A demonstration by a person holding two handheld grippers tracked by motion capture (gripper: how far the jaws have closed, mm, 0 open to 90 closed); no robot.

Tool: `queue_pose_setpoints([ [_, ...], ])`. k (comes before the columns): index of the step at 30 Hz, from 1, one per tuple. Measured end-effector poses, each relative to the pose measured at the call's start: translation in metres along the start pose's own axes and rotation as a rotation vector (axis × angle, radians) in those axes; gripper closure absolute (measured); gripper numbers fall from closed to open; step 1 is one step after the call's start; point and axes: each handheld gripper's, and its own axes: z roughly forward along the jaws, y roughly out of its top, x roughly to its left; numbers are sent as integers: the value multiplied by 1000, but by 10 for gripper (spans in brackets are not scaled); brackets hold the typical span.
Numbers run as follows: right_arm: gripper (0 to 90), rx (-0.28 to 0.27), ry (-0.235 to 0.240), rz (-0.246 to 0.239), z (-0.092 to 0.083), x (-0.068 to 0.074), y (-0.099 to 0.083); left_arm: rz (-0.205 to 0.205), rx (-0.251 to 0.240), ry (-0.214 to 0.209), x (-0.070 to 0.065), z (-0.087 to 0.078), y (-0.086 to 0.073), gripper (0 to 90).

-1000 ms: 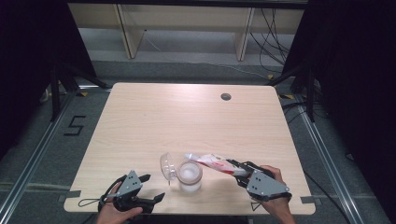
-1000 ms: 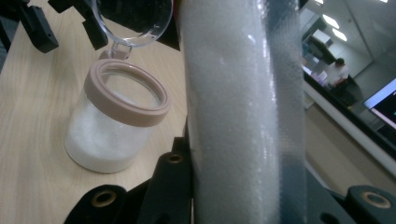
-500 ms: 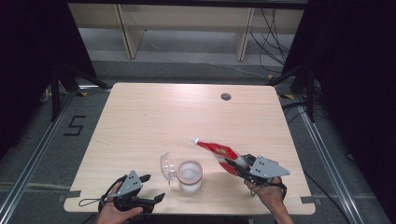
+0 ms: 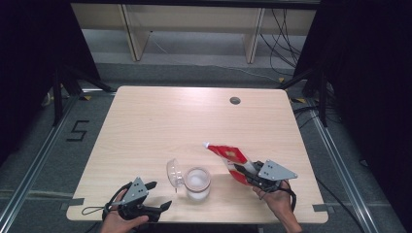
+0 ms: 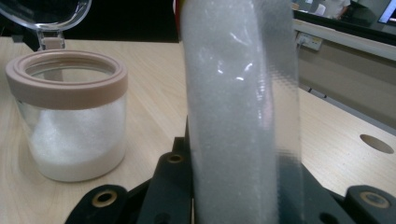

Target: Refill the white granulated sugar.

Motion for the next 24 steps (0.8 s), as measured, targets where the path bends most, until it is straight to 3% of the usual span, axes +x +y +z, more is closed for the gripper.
queue_pose_setpoints([
  [1, 785, 3, 1, 38, -1, 0, -1, 1, -4, -2, 0, 0, 0, 165],
  [2, 785, 0, -5, 41, -2, -1, -1, 0, -5, -2, 0, 0, 0, 165],
  [4, 784, 15, -13, 21, -3, -2, -2, -4, -10, -1, 0, 0, 0, 165],
  [14, 781, 60, -19, 39, -9, -4, -3, 0, -2, 2, 0, 0, 0, 164],
  [19, 780, 59, -45, 47, -13, -5, -4, 3, 4, 9, 1, -1, 0, 164],
  [21, 778, 67, -27, 59, -16, -7, -4, 3, 2, 8, 1, -1, 0, 164],
  [24, 777, 75, -46, 43, -19, -9, -5, 3, -2, 4, 1, -1, 0, 164],
])
